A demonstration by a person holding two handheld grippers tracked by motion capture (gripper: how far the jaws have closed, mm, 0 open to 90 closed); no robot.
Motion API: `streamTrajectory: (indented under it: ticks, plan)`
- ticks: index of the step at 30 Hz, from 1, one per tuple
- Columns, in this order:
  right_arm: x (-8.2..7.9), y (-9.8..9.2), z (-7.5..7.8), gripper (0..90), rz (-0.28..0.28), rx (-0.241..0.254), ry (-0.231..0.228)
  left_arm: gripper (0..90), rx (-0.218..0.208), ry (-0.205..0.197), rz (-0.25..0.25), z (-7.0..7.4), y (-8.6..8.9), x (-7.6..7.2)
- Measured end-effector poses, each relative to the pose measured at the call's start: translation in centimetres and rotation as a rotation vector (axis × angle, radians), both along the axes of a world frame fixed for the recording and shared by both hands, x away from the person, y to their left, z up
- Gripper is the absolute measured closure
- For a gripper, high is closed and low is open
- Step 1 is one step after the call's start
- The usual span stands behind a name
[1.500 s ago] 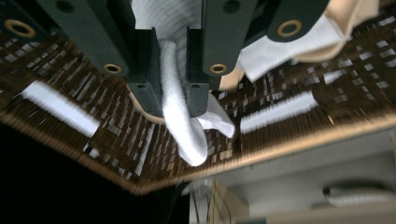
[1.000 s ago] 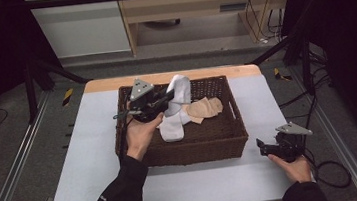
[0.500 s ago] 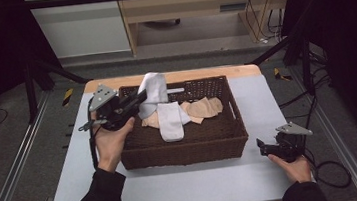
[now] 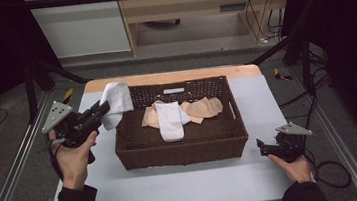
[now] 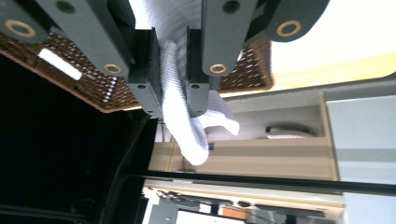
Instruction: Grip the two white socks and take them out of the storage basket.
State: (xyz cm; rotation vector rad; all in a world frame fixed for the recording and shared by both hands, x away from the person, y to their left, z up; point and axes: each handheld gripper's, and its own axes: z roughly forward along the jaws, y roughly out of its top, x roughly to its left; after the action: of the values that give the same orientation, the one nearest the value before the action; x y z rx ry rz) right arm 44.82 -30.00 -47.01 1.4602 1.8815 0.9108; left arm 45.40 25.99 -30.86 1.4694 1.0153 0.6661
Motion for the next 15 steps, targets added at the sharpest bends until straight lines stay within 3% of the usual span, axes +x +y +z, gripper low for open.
streamTrajectory:
  ticks: [9,15]
  plan:
    - [0.0,0.0,0.0,8.5,0.001,-0.002,0.001,77.7,-0.009,0.017,0.090,-1.9,3.6,-0.8]
    - [0.0,0.0,0.0,8.5,0.001,-0.003,0.001,77.6,0.005,0.082,0.142,-4.2,5.4,-0.5]
